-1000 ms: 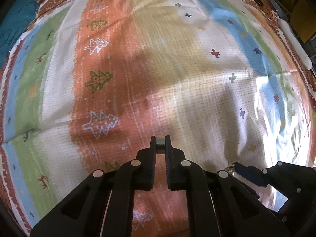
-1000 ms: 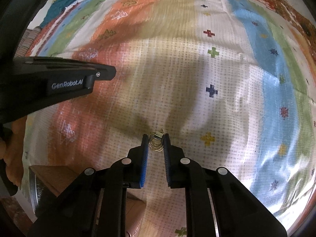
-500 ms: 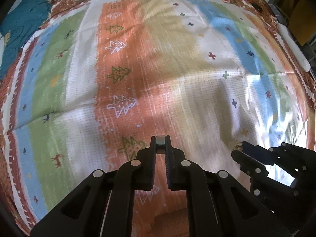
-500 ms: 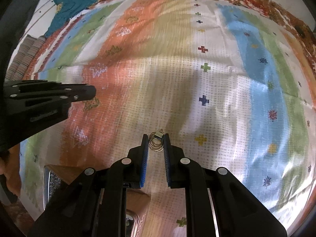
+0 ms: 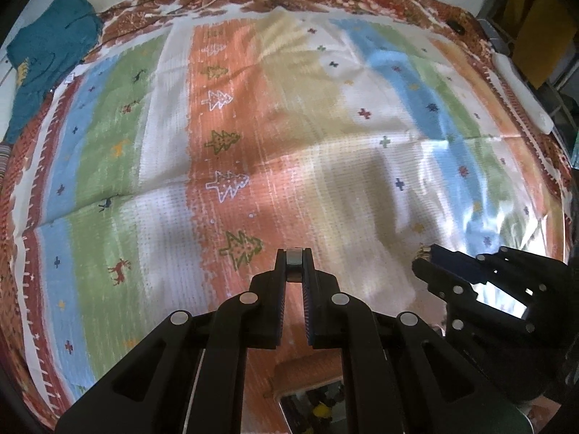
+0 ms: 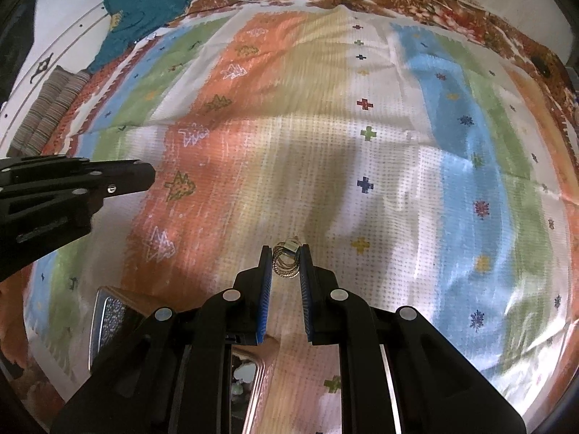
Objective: Organize jewelry
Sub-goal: 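Lift both rings and carry them over the silver tin, then open both tools to drop the rings into the tin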
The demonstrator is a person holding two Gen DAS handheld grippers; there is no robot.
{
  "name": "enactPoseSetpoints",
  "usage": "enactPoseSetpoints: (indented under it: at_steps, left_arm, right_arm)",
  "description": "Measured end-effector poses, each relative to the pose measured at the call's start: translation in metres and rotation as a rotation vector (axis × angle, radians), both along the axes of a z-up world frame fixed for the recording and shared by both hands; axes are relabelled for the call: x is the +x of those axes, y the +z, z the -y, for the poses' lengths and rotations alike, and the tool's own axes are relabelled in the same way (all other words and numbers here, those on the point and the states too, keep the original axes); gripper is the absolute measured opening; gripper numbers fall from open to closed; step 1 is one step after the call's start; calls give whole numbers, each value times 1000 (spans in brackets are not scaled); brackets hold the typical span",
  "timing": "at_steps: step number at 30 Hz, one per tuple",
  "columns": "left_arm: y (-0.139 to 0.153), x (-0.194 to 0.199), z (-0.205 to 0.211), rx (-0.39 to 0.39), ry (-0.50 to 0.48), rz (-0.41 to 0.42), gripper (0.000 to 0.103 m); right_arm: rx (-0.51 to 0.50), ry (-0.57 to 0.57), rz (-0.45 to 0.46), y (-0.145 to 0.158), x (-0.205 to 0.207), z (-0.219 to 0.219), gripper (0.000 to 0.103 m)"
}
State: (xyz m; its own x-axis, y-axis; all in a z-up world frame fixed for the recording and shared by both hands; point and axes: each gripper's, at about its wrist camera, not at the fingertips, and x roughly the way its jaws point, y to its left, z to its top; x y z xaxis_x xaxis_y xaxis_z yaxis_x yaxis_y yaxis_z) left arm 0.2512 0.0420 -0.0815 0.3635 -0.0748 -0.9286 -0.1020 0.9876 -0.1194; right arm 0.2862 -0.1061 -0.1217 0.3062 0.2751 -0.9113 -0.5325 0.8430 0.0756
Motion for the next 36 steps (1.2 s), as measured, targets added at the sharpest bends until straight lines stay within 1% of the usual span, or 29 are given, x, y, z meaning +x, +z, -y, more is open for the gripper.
enactPoseSetpoints:
  at_steps: [10,24,32,36]
  left_arm:
    - [30,-31,11,-28,-23,73,8]
    - [57,-83,25,-52,-53,149,8]
    - [62,-104,35,-44,-78,171,8]
    - [62,-112,37,-37,-72,178,8]
  right_arm:
    - [51,36,49,33,-23,4,16]
    - [72,77,66,45,-56,13,16]
    - [89,104,81,52,-75,14,16]
    - [97,121,82,55,-87,14,16]
